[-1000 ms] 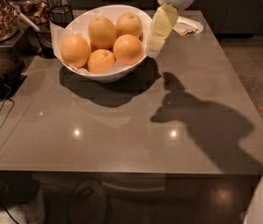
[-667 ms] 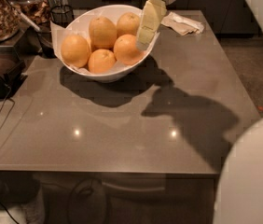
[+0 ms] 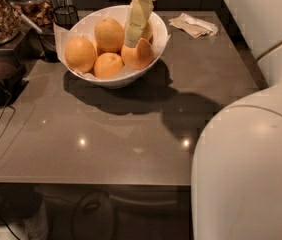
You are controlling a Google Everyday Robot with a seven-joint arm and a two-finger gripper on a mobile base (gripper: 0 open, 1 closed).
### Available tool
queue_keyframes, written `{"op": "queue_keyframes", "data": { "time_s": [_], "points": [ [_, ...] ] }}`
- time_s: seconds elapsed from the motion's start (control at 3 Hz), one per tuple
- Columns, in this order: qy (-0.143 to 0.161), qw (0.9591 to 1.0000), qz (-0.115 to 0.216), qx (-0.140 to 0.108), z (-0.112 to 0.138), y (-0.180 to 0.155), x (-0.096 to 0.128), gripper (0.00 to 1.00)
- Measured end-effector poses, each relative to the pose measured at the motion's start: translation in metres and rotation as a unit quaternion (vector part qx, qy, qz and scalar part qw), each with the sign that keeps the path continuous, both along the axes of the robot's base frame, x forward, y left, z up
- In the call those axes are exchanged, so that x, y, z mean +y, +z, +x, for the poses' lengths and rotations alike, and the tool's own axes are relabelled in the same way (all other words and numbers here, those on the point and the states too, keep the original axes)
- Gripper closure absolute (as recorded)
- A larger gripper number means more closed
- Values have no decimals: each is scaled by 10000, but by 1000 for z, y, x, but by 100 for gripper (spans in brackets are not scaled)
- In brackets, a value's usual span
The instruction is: Pick orange from white bowl
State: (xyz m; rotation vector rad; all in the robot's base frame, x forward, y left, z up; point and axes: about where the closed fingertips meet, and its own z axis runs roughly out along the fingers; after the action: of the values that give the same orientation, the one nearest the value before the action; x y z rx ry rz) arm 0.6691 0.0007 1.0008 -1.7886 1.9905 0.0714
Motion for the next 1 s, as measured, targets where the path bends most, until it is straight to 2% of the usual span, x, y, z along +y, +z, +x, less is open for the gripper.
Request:
{"op": "queue_keyframes", "data": {
  "time_s": [0.33,0.67,1.0],
  "points": [
    [159,9999,12,-39,10,-1,16,4],
    [277,9996,4,-4,18,-5,29,13],
    [318,9995,16,80,25,-11,38,16]
  ]
}}
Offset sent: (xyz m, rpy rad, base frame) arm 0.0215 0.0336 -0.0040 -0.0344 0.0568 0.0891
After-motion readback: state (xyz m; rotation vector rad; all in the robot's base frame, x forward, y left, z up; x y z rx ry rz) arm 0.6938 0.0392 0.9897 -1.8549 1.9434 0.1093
